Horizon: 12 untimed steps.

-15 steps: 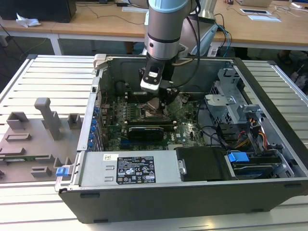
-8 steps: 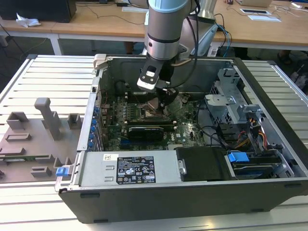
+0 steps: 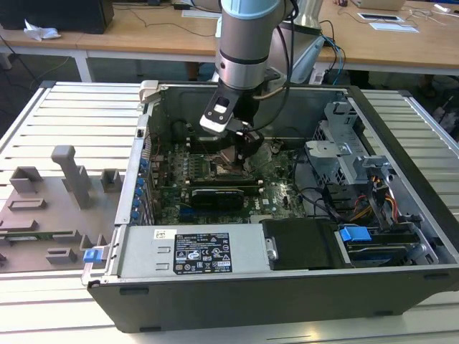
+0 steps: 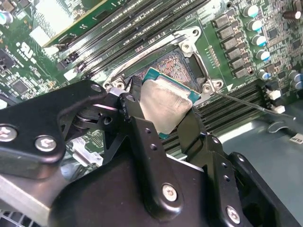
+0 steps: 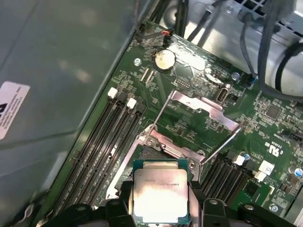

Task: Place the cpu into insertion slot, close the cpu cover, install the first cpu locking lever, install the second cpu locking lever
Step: 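Place the cpu into insertion slot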

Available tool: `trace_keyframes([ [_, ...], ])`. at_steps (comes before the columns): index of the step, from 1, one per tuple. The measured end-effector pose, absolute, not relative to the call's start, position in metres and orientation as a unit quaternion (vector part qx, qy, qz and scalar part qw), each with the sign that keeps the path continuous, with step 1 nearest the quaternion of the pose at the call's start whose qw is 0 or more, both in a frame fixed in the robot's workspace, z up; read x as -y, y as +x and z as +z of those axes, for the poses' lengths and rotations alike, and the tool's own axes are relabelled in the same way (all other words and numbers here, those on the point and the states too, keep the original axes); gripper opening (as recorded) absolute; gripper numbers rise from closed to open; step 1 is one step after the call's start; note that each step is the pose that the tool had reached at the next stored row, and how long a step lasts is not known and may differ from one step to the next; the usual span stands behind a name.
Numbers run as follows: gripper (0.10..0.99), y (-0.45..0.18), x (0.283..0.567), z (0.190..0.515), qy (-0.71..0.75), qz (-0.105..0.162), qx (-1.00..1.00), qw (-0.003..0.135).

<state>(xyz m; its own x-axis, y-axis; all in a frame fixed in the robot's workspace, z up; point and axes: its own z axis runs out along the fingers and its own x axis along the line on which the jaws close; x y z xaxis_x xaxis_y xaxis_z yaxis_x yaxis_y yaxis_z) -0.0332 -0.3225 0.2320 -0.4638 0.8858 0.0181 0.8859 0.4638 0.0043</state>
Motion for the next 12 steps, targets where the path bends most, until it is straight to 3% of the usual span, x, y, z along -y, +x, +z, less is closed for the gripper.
trace_keyframes([
  [12, 0.545, -0.0332, 0.3225, 0.2317, -0.577, -0.007, 0.817, 0.006],
])
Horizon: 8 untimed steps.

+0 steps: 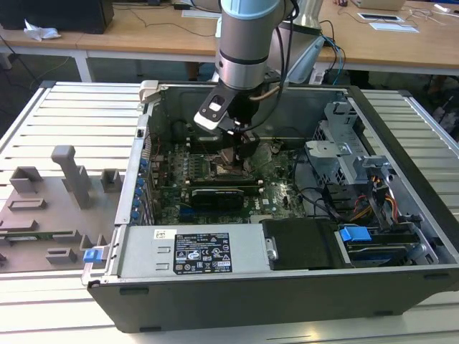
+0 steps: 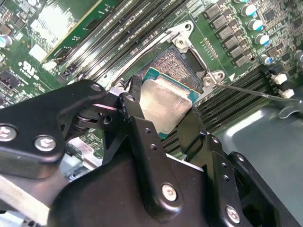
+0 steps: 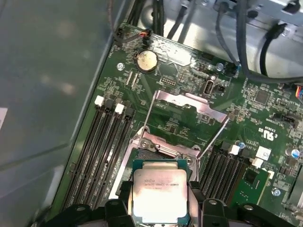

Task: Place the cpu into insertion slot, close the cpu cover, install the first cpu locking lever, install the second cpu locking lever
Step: 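Place the cpu into insertion slot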

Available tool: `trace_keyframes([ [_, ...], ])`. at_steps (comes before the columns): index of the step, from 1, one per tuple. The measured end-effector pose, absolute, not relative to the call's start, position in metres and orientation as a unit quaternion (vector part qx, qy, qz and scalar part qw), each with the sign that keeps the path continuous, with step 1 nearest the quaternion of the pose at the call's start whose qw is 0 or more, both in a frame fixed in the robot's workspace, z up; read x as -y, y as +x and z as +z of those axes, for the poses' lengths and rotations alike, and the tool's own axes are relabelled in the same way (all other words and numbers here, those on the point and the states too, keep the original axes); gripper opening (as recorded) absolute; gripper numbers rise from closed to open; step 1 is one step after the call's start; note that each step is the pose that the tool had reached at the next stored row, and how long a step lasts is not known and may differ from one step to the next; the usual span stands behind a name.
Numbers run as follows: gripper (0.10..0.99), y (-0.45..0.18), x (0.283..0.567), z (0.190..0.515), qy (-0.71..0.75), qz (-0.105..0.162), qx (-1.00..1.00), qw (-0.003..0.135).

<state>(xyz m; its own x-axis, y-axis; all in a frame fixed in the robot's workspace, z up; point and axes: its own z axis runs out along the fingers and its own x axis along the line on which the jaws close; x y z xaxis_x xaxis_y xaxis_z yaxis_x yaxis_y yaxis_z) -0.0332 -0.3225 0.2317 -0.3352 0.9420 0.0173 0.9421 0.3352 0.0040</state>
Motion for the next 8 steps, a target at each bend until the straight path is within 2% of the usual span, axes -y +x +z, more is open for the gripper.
trace_keyframes([
  [8, 0.545, -0.0332, 0.3225, 0.2316, -0.611, -0.007, 0.791, 0.005],
])
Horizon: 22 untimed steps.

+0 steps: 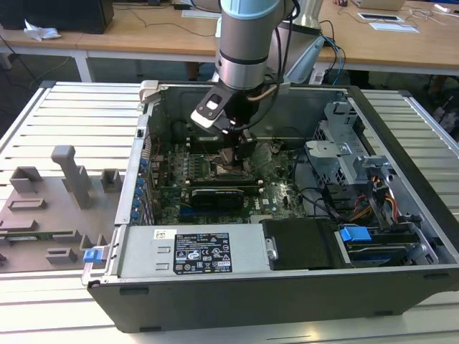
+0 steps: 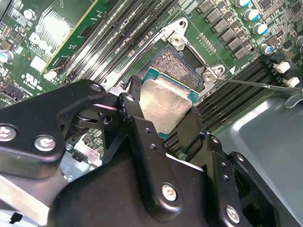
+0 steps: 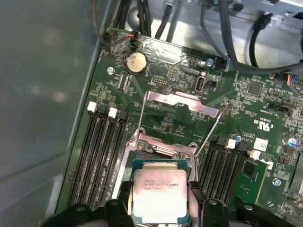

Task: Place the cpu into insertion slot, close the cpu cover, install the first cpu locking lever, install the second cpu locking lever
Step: 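Place the cpu into insertion slot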

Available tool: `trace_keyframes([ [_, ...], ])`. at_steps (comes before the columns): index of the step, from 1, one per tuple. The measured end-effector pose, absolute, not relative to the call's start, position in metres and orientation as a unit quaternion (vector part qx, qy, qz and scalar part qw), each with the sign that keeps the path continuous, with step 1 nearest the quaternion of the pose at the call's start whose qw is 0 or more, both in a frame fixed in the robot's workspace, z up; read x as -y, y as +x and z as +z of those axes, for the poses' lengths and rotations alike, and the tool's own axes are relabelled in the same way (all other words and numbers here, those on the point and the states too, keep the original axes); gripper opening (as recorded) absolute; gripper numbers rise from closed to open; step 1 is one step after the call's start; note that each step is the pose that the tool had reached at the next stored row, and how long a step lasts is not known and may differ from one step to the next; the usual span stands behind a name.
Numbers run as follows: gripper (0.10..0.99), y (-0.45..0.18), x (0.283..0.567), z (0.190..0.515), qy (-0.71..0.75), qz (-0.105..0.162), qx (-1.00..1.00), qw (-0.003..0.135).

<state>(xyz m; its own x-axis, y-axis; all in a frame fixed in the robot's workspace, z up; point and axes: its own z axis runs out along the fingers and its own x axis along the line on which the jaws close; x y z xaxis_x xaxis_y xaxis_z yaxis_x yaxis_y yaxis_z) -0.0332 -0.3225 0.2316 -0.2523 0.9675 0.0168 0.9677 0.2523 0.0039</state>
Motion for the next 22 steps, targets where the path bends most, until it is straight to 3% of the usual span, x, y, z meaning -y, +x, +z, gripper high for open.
trace_keyframes([
  [22, 0.545, -0.0332, 0.3225, 0.2311, -0.733, 0.005, 0.68, -0.005],
])
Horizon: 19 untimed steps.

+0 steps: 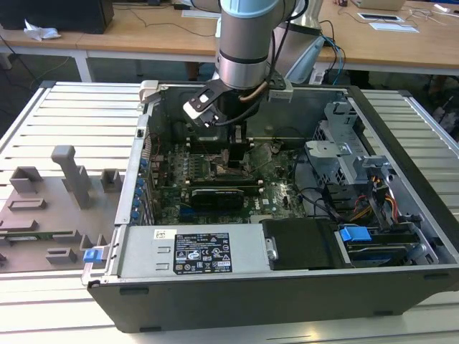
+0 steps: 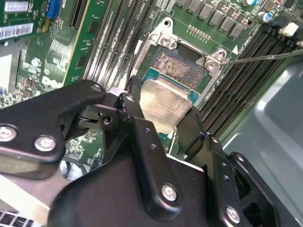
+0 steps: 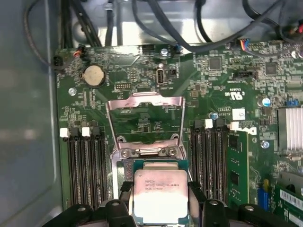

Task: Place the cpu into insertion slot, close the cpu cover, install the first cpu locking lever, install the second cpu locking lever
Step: 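Place the cpu into insertion slot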

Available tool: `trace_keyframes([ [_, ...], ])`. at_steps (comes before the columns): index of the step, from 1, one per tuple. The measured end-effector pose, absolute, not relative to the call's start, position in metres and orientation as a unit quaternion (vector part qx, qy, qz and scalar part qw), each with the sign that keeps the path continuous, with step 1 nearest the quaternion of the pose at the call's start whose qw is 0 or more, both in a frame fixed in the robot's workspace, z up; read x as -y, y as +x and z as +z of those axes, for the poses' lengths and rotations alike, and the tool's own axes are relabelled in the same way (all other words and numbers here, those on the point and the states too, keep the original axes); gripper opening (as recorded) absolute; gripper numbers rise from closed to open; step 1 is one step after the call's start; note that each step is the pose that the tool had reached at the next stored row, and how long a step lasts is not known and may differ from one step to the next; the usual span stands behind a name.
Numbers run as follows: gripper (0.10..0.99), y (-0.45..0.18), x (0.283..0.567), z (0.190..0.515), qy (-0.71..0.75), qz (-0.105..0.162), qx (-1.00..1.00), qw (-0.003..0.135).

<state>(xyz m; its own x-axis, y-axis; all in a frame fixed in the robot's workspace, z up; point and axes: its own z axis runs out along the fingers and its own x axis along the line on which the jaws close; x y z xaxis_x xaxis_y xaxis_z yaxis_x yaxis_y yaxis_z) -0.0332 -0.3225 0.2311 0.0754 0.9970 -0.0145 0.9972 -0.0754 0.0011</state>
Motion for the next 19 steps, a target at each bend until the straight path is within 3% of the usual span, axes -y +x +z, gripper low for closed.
trace_keyframes([
  [19, 0.545, -0.037, 0.322, 0.22, 0.703, -0.004, -0.711, 0.005],
])
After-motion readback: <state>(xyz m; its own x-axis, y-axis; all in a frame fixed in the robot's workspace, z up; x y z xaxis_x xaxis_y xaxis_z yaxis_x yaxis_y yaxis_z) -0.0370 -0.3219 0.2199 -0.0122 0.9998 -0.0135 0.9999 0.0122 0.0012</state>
